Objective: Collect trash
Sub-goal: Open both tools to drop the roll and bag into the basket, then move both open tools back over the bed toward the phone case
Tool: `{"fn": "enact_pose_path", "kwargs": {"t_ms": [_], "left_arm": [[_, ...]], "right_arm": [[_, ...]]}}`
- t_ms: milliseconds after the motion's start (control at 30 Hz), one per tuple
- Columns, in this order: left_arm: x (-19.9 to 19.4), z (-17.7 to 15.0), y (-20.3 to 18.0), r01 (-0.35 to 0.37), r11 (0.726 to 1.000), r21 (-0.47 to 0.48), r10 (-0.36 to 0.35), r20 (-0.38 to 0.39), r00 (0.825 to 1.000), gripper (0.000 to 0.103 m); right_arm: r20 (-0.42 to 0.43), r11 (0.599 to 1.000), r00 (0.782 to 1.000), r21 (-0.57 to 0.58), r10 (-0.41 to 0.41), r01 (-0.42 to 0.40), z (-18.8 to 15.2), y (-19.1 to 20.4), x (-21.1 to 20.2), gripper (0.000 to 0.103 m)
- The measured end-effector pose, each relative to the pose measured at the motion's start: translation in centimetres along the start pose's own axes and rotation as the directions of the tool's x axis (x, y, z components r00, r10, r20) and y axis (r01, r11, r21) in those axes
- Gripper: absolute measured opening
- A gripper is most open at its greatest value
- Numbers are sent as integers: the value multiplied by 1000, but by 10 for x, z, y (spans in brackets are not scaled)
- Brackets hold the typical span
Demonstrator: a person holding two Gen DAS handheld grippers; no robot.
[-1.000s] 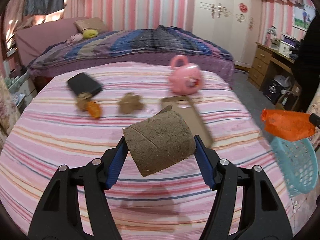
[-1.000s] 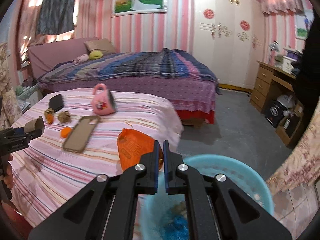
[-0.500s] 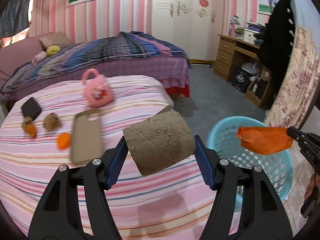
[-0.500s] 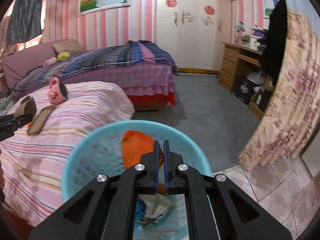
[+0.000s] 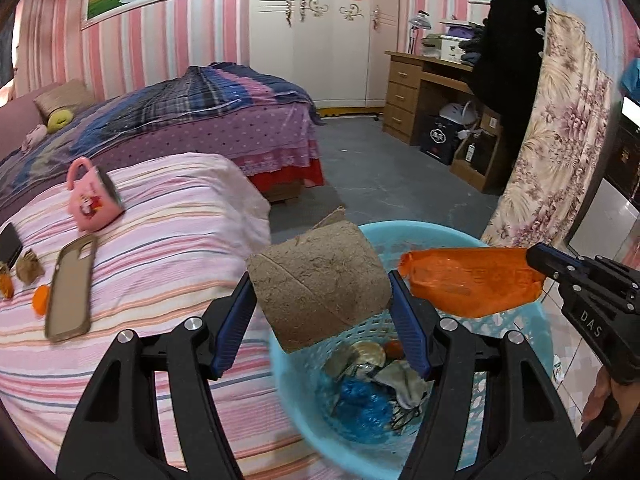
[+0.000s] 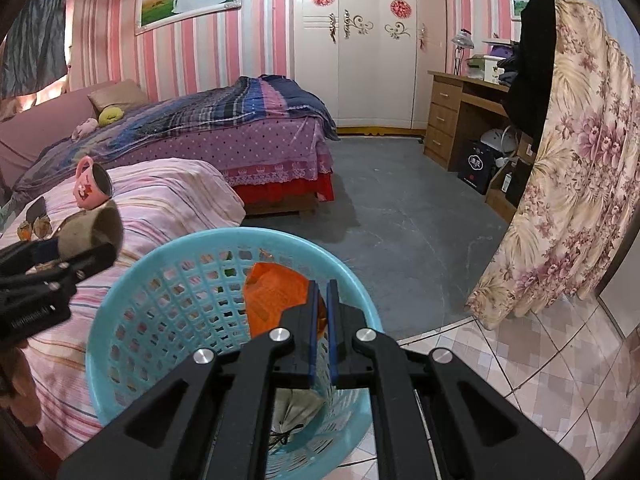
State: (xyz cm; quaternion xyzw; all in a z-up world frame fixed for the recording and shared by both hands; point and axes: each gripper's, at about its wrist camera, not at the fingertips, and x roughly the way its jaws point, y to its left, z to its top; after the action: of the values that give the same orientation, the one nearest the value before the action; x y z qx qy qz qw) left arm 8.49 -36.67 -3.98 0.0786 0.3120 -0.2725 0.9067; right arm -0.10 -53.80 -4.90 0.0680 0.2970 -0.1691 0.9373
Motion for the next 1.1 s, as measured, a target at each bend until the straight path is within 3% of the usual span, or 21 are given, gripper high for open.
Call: {"fn": "enact_pose_path", "kwargs": {"t_ms": [67,167,500,567,600,633,767,833,900,1100], "left_arm": [[2,3,-3,15,1000,-8,-15,-2,1000,67],[2,5,-2,22,1000,-21,-22,-1,1000,85],[-18,4,52,-85,993,-81,89,45,995,96],[-23,3,65,-99,990,-100,105,48,993,96],[-26,2,74,-110,987,-115,116,49,992,96],[-27,2,79,-116,986,-123,122,48,991,96],[-38,-5,109,-159,975,-157,168,47,985,96],[-44,-7,121,-180,970,-163,190,48,981,96],[-51,-10,134,-202,964,-171,214,52,976,97],[-76,-18,173,-259,946,-197,275,58,960,97]], "right_arm": [[-1,1000,1000,12,-3,3,0,-2,0,4],[-1,1000,1000,19,-7,7,0,-3,1,4],[-21,1000,1000,2,-22,22,-2,5,9,6],[-39,1000,999,-5,-30,30,-3,9,14,18],[-41,999,998,-7,-38,38,-3,12,16,47],[-38,999,998,-8,-42,42,-3,14,16,68],[-25,999,998,3,-52,52,2,26,15,71],[-20,998,998,7,-56,56,3,30,17,83],[-16,998,998,3,-60,60,6,40,19,87],[10,999,999,-14,-39,40,18,72,19,91]]}}
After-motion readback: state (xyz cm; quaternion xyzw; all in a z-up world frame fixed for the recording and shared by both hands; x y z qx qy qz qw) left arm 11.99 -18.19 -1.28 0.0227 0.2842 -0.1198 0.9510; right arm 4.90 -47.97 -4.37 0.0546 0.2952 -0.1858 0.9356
